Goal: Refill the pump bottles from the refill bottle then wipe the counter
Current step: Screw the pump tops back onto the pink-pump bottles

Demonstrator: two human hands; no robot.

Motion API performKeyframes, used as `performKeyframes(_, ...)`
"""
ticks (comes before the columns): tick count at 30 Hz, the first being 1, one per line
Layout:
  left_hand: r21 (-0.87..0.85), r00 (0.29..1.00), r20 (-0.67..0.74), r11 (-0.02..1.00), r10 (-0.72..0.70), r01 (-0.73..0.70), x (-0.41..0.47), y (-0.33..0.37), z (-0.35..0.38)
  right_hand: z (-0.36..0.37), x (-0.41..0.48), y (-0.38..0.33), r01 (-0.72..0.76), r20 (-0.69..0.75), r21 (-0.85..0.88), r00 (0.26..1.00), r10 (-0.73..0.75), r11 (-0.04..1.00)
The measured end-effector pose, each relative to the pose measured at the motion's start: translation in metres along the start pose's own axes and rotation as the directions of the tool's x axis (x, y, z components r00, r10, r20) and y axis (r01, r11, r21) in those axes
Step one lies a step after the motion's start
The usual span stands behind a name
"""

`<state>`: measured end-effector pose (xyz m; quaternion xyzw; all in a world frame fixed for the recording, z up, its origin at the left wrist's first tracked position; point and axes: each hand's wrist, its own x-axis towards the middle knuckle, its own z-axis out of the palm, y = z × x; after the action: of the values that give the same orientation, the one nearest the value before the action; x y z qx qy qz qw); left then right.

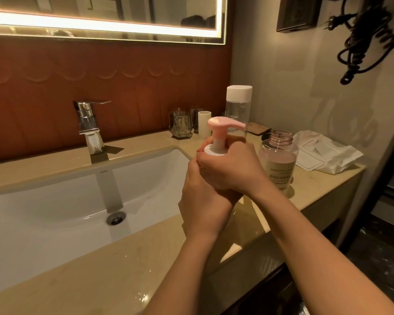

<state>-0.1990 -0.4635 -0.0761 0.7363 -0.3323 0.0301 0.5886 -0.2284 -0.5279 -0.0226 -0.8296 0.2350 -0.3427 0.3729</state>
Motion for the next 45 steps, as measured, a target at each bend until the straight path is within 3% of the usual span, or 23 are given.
performKeyframes(3, -0.001, 1.000, 0.010, 1.000, 0.010, -0.010, 0.000, 0.000, -0.001, 0.000, -0.001, 0.002, -0.009, -0.001, 0.059, 1.000, 0.009, 0.998)
performKeyframes(5, -0.011, 1.000, 0.016, 1.000, 0.019, -0.018, 0.001, -0.002, -0.001, -0.004, -0.006, 0.008, -0.012, 0.073, 0.130, 0.997, 0.002, 0.991)
performKeyframes(8, -0.051, 0.999, 0.032, 0.999, 0.013, -0.011, 0.000, -0.007, -0.002, -0.011, -0.025, 0.030, 0.062, 0.151, 0.193, 0.984, -0.092, 0.979)
performKeyframes(15, -0.077, 0.995, 0.056, 0.994, 0.080, -0.075, 0.007, -0.012, 0.005, -0.038, -0.077, 0.098, 0.140, -0.140, 0.272, 0.985, -0.104, 0.952)
performKeyframes(21, -0.059, 0.992, 0.076, 0.993, 0.105, -0.101, 0.025, -0.013, 0.024, -0.064, -0.067, 0.122, 0.124, -0.417, 0.234, 0.909, -0.015, 0.964)
performKeyframes(26, -0.048, 0.988, 0.106, 0.993, 0.115, -0.110, 0.047, -0.016, 0.044, -0.061, -0.042, 0.133, -0.002, -0.361, 0.280, 0.926, 0.107, 0.960)
performKeyframes(29, -0.066, 0.985, 0.130, 0.993, 0.110, -0.102, 0.057, -0.020, 0.049, -0.051, -0.033, 0.135, -0.060, -0.305, 0.162, 0.946, 0.108, 0.985)
performKeyframes(33, -0.065, 0.969, 0.194, 0.987, 0.154, -0.144, 0.064, -0.023, 0.051, -0.040, -0.028, 0.137, -0.256, -0.318, -0.211, 0.931, 0.182, 0.943)
performKeyframes(45, -0.224, 0.932, 0.340, 0.974, 0.122, -0.046, 0.083, -0.013, 0.071, -0.038, -0.029, 0.140, -0.263, -0.365, -0.244, 0.917, 0.163, 0.934)
